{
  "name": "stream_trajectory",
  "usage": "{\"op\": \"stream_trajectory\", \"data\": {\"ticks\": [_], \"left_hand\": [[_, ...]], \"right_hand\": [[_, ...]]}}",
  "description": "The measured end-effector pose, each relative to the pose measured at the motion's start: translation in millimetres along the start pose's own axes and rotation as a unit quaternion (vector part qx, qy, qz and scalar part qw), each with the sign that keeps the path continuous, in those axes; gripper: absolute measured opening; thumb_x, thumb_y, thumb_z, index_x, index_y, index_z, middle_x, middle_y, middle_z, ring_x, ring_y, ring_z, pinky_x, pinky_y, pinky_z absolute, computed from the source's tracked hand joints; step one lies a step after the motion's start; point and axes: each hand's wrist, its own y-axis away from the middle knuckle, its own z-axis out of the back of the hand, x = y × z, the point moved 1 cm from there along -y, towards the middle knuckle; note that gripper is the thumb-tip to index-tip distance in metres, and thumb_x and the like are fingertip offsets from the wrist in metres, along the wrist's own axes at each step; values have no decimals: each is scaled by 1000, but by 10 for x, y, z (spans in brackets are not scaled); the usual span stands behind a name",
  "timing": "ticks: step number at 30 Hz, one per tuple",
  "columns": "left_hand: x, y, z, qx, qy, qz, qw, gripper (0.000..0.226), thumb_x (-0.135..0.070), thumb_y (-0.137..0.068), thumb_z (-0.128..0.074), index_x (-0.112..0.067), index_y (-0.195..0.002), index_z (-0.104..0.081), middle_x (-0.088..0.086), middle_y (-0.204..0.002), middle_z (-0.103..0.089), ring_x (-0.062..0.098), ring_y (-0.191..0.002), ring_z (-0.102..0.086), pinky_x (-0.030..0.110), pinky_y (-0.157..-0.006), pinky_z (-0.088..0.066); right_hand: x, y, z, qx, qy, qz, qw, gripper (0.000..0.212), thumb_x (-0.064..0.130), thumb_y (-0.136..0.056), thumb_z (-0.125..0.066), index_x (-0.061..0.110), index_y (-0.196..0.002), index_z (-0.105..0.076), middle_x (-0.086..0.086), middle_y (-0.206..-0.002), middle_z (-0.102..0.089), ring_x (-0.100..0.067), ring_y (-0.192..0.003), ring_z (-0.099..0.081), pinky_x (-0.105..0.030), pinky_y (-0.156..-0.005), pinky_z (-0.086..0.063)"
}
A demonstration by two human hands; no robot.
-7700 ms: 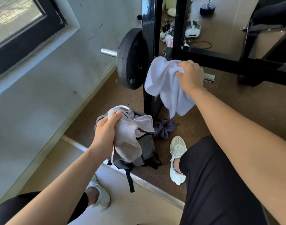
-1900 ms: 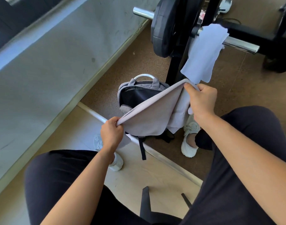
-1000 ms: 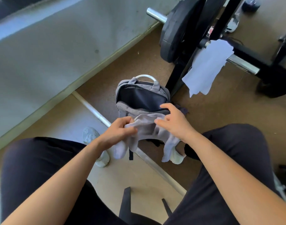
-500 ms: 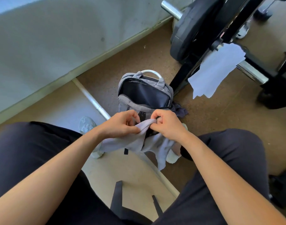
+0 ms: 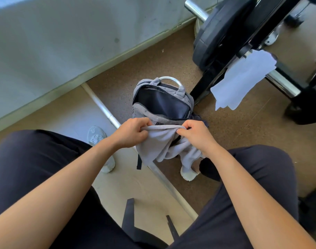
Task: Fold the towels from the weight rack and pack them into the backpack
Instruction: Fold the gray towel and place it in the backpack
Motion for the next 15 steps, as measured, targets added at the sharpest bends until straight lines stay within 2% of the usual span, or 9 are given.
{"op": "stream_trajectory", "data": {"ticks": [3, 5, 7, 9, 11, 15], "left_hand": [[-13, -10, 9, -45, 80, 6, 996, 24, -17, -77, -42, -27, -92, -59, -4, -76, -62, 14, -72, -54, 32, -64, -44], [-30, -15, 20, -89, 138, 15, 986, 22, -9, -84, -47, -23, -89, -63, -10, -73, -61, 7, -67, -52, 24, -61, -43], [-33, -20, 41, -120, 216, 48, 968, 26, -1, -89, -48, -18, -85, -67, -12, -69, -62, 5, -64, -53, 22, -63, -44], [14, -35, 53, -124, 282, 82, 948, 28, -4, -90, -48, -20, -82, -71, 0, -72, -63, 15, -69, -55, 33, -67, -44], [23, -33, 66, -106, 326, 91, 935, 26, -13, -92, -51, -23, -84, -74, 9, -78, -61, 22, -74, -53, 41, -71, -42], [-15, -19, 12, -89, 335, 77, 935, 21, -26, -101, -64, -18, -84, -73, 1, -74, -65, 16, -71, -58, 33, -68, -46]], "right_hand": [[-71, -24, -1, 7, -51, -55, 997, 22, 20, -93, -68, 5, -78, -61, -4, -69, -50, -13, -67, -46, -30, -66, -39], [-101, -26, 21, 37, -159, -118, 980, 16, 18, -90, -74, 4, -97, -70, -5, -83, -65, -16, -81, -59, -33, -77, -49], [-117, -27, 75, 88, -265, -156, 948, 31, 10, -88, -75, 9, -118, -69, -14, -101, -72, -23, -92, -67, -35, -84, -55], [-97, -7, 124, 129, -317, -161, 926, 38, 3, -90, -70, 14, -126, -66, -18, -107, -73, -25, -93, -70, -35, -81, -59], [-84, 10, 142, 150, -353, -157, 910, 37, -1, -93, -64, 16, -127, -65, -16, -104, -73, -25, -91, -71, -33, -76, -61], [-49, 38, 110, 137, -393, -150, 897, 27, -1, -98, -56, 11, -119, -67, -13, -95, -67, -19, -78, -66, -26, -60, -57]]}}
